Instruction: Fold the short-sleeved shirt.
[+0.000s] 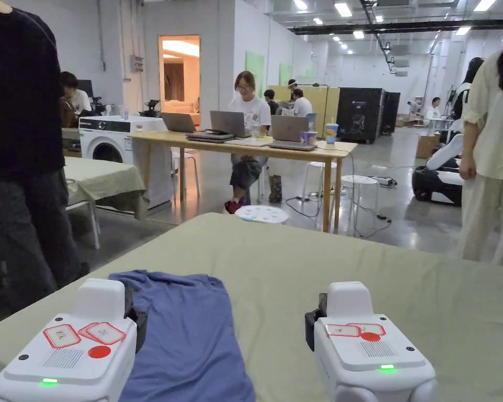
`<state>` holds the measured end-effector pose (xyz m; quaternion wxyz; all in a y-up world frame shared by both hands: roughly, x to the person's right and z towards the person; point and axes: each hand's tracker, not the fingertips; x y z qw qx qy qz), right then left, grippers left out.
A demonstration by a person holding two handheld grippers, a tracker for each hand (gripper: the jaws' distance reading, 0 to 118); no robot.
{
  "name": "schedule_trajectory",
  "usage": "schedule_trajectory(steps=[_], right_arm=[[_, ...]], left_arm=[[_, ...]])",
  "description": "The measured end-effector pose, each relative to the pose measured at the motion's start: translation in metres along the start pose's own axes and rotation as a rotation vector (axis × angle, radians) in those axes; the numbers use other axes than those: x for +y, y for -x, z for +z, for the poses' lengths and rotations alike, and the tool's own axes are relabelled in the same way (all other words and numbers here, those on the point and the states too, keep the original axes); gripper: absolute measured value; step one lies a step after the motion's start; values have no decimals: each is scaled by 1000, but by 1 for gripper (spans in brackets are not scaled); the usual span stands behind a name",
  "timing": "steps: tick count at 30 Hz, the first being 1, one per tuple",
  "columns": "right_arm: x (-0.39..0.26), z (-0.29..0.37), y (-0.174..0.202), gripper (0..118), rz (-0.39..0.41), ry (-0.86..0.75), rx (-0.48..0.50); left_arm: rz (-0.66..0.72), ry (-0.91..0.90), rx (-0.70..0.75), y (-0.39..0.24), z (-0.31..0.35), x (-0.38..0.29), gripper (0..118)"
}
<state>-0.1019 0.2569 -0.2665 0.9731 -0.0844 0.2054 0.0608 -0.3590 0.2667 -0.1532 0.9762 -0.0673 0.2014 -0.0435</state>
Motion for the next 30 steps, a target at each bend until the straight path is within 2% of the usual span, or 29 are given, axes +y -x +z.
schedule_trajectory(steps=[2, 4, 9, 14, 22, 27, 28, 29, 30], right_arm=[[0, -11, 13, 0, 8, 3, 44], [-1, -22, 20, 0, 18, 7, 46], [-6, -50, 22, 0, 33, 34, 78], [-11, -79, 18, 0, 36, 77, 92], [-25, -137, 5, 0, 48, 156, 76], [-38, -169, -9, 0, 39, 206, 53], [-41, -176, -12, 0, 41, 216, 46], [-43, -181, -15, 0, 40, 224, 41], [-45, -185, -19, 0, 37, 232, 33]], left_arm=[[3, 22, 26, 10, -5, -4, 0], [-1, 42, 38, 12, -13, -10, 0], [-4, 153, -8, -1, -49, -25, 0], [-37, 346, -100, -20, -136, -26, 0], [-33, 657, -267, -69, -315, -55, 0], [-75, 748, -286, -101, -386, -85, 2], [-74, 747, -280, -106, -396, -90, 21], [-77, 746, -282, -109, -402, -95, 66], [-68, 749, -297, -111, -408, -99, 97]])
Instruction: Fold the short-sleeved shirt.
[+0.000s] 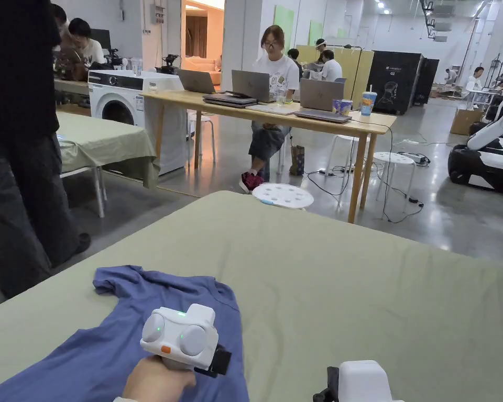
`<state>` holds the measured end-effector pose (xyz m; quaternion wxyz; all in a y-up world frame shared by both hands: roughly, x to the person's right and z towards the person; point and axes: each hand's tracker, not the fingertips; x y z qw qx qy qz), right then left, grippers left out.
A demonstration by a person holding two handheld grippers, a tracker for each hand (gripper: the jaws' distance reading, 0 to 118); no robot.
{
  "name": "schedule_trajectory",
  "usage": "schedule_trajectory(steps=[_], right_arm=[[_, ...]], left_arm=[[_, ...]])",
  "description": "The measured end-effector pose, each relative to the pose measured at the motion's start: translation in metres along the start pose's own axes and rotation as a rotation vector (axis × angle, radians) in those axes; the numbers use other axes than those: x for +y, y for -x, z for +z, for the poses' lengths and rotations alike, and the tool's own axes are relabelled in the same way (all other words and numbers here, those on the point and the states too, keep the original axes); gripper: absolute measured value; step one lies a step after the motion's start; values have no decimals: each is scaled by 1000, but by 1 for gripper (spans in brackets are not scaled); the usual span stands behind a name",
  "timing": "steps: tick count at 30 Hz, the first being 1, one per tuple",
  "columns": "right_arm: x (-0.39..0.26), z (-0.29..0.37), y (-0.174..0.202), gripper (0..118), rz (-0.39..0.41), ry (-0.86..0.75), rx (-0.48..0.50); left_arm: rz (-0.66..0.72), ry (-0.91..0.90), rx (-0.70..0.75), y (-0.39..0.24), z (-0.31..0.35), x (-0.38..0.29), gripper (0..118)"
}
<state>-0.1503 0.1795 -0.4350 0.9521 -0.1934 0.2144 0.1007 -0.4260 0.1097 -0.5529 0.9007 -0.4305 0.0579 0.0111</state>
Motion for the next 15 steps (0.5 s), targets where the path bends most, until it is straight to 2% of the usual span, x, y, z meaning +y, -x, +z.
schedule_trajectory(steps=[1, 2, 6, 8, 9, 10, 11, 12, 15], right_arm=[[-1, -2, -3, 0, -3, 4, -6], [-3, -5, -7, 0, -7, 6, -13], [-8, -14, -17, 0, -19, 30, -38], [-11, -17, -21, 0, -22, 39, -48], [-13, -17, -22, 0, -25, 44, -53], [-14, -17, -24, 0, -26, 49, -54], [-15, -16, -26, 0, -27, 50, -55], [-15, -14, -29, 0, -29, 49, -59], [-14, -6, -38, 0, -49, 42, -71]], left_arm=[[3, 7, 0, -1, -9, 1, 115], [3, 8, 3, -3, -15, 1, 116], [-41, 67, 20, -5, -46, -3, 109], [-31, 157, -12, 0, -64, -12, 104], [-10, 127, -23, 4, -63, -15, 100], [22, 102, -40, 7, -57, -13, 86], [14, 107, -29, 10, -55, -11, 56], [5, 87, -16, 13, -48, -10, 45], [53, 32, -21, 28, -36, -10, 3]])
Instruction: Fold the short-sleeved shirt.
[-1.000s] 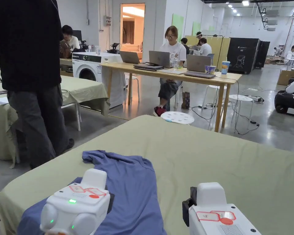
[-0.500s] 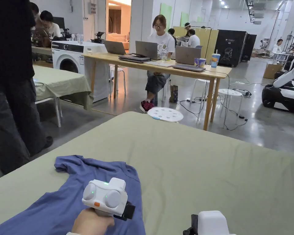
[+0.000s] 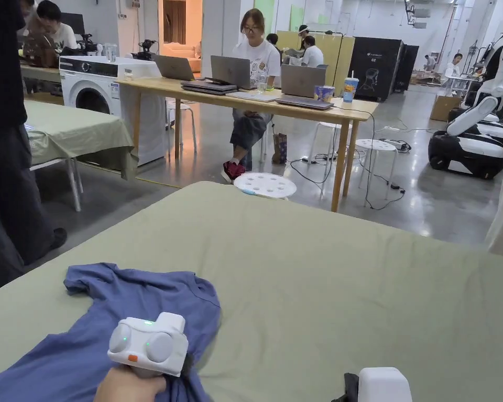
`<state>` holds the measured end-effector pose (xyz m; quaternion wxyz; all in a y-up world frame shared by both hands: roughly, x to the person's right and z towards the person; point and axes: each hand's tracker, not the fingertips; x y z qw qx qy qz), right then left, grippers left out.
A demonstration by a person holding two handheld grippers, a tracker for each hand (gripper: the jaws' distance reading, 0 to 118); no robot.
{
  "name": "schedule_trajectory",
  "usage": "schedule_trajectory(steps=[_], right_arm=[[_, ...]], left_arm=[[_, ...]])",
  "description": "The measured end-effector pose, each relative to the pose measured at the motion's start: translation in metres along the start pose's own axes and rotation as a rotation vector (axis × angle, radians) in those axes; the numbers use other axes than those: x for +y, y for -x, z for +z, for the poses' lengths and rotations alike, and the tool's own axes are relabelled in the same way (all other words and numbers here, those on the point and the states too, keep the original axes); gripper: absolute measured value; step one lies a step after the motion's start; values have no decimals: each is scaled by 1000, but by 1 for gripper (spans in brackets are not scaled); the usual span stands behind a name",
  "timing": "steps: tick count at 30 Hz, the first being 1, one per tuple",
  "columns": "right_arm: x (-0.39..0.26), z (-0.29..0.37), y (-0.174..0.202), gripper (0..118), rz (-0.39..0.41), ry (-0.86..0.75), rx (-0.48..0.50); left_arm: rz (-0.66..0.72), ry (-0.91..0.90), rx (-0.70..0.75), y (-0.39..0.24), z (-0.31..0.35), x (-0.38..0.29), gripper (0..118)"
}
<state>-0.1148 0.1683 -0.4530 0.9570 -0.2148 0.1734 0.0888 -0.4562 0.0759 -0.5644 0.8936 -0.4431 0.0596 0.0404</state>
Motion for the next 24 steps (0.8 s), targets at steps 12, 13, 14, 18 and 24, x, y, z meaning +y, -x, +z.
schedule_trajectory(steps=[12, 13, 14, 18, 24], right_arm=[[-5, 82, -100, 0, -87, -36, -157], [-7, 92, -111, 0, -90, -40, -182], [-12, 101, -125, 0, -97, -43, -218], [-27, 152, -180, 0, -130, -46, -329], [-67, 219, -263, 0, -193, -18, -501]], left_arm=[[-172, -253, -168, -132, 97, 52, 2], [-195, -266, -212, -156, 105, 56, 2], [-212, -286, -263, -186, 115, 60, 2], [-323, -346, -452, -320, 156, 62, 2], [-541, -319, -691, -522, 192, 17, 3]])
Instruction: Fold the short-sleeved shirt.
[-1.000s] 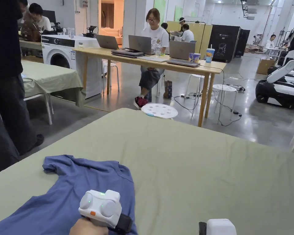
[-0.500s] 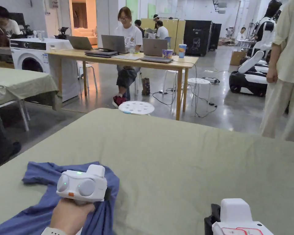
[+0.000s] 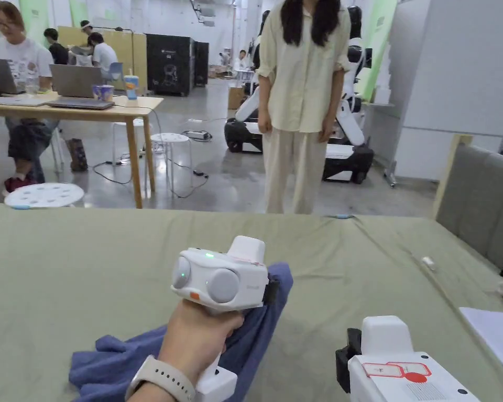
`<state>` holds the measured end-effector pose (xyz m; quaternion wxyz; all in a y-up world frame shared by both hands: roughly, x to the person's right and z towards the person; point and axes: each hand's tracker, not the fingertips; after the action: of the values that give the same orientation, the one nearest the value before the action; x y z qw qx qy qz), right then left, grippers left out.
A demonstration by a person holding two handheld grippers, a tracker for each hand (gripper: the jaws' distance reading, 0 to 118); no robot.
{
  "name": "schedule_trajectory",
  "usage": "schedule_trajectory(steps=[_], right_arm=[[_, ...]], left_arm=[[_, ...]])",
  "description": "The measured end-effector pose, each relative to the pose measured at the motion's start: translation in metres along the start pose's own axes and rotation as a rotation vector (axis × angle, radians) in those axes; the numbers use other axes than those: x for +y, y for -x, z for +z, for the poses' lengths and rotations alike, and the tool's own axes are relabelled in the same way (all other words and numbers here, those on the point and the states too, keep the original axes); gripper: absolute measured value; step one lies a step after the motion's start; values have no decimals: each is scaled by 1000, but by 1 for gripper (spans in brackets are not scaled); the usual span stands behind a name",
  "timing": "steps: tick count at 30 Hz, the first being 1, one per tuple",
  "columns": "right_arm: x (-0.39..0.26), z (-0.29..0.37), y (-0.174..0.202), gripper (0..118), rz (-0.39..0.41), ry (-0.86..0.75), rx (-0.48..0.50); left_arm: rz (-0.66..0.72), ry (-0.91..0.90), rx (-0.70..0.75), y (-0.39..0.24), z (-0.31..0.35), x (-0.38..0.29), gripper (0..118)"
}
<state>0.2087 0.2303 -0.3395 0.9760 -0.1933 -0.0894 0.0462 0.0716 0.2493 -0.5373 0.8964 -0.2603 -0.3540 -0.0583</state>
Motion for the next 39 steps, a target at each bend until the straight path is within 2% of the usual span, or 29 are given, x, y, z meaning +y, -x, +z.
schedule_trajectory(steps=[4, 6, 10, 15, 16, 18, 19, 20, 22, 26, 30, 35, 36, 37, 39], right_arm=[[-22, 7, -58, 0, -37, 46, -91], [-36, 5, -83, 0, -52, 70, -123], [-56, -5, -110, 0, -64, 116, -144], [-67, -19, -117, 0, -69, 135, -133], [-67, -20, -116, 0, -70, 136, -128], [-60, -19, -109, 0, -68, 133, -112], [-58, -19, -105, 0, -63, 130, -106], [-56, -18, -101, 0, -59, 126, -97], [-50, -16, -91, 0, -53, 117, -79], [-39, -13, -66, 0, -30, 85, -36], [-29, -10, -39, 0, -10, 52, -1], [-24, -7, -10, 0, 2, 27, 39], [-24, -6, -5, 0, 3, 23, 43], [-23, -6, 0, 0, 4, 19, 47], [-23, -6, 7, 0, 2, 21, 60]], left_arm=[[-42, 103, -112, -93, -71, -14, 3], [-80, 203, -113, -126, -113, -38, 3], [-78, 354, -71, -142, -173, -84, 3], [-53, 315, -39, -133, -181, -98, 6], [-35, 297, -39, -127, -178, -94, 14], [-45, 232, -18, -122, -161, -88, 80], [-59, 211, -5, -119, -151, -85, 104], [-73, 178, -2, -113, -138, -81, 111], [-79, 101, 7, -103, -102, -74, 104], [-65, -44, 90, -70, -4, -76, 105], [10, -115, 243, -25, 93, -105, 105], [78, -117, 461, 15, 176, -160, 103], [100, -108, 485, 21, 187, -170, 99], [118, -96, 497, 26, 195, -178, 91], [141, -75, 490, 33, 207, -190, 47]])
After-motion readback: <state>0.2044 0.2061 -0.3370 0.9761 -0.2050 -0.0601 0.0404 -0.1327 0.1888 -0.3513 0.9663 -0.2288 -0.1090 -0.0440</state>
